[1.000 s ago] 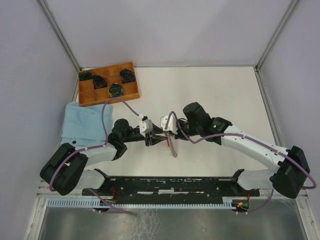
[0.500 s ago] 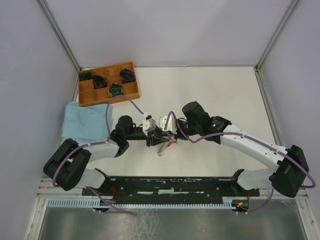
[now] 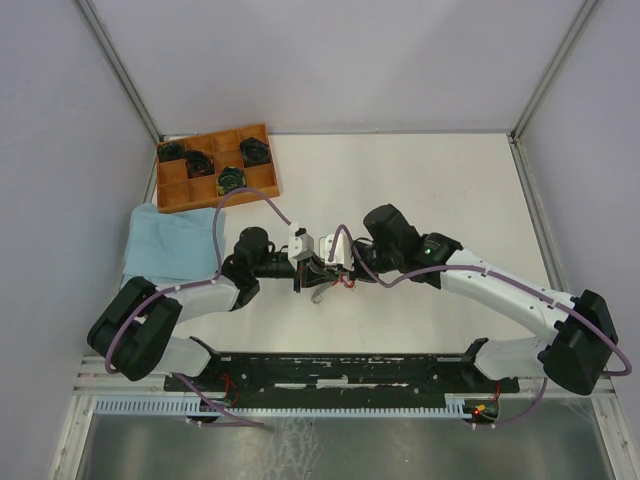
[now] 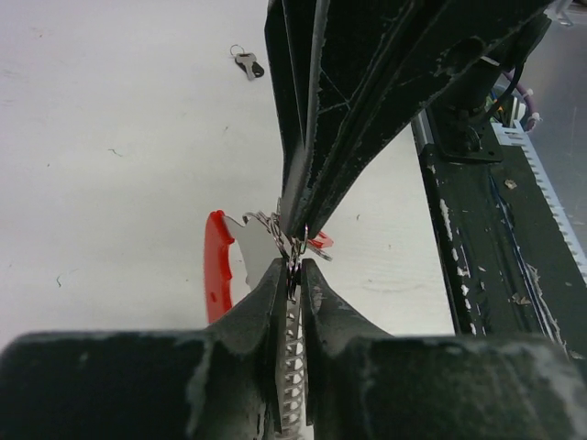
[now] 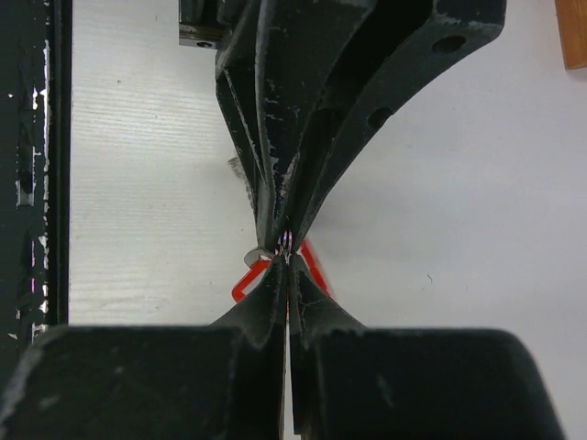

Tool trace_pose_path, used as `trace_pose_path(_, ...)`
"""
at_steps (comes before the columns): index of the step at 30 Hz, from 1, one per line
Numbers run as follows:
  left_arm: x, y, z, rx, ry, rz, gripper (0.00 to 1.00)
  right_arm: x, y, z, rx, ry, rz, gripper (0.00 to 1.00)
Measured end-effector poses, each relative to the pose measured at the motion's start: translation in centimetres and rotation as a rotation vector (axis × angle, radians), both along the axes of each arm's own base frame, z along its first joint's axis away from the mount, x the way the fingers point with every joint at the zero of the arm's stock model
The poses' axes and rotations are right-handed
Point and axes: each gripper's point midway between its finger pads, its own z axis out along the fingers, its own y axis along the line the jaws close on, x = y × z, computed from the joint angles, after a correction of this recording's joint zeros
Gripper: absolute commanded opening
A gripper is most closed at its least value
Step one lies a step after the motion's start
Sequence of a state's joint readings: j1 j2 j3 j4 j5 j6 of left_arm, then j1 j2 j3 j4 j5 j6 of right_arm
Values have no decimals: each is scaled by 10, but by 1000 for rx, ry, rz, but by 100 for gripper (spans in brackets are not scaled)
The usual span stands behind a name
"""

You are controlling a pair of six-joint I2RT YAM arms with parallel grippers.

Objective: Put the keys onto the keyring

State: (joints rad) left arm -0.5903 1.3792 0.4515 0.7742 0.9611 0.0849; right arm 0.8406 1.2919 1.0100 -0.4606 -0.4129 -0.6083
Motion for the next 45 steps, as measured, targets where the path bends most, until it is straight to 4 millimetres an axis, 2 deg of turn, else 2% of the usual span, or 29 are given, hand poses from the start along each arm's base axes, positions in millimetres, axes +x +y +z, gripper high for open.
trace_pose_path(3, -1, 0, -1, 8, 14, -8, 6, -3, -1, -2, -8, 6, 7, 1)
trace_pose_path(9, -2, 0, -2, 16, 29, -15, 7, -3, -2, -3, -17, 5, 11, 1)
trace_pose_path(12, -1, 0, -1, 16, 30, -15, 3, -3, -3, -2, -20, 0, 9, 1)
trace_pose_path(21, 6, 2, 3, 5, 49, 15, 3, -1, -9, -2, -17, -22, -22, 1)
trace_pose_path(28, 13, 2, 12, -24, 86, 58, 3, -3, -20, -11, -14, -26, -77, 1)
trace_pose_path(39, 22, 7, 12, -88, 181, 173, 3, 0, -9, -26, 76, 3, -138, 1)
trace_pose_path(45, 28, 8, 18, -149, 187, 254, 3, 9, 1, -22, 141, -4, -181, 1)
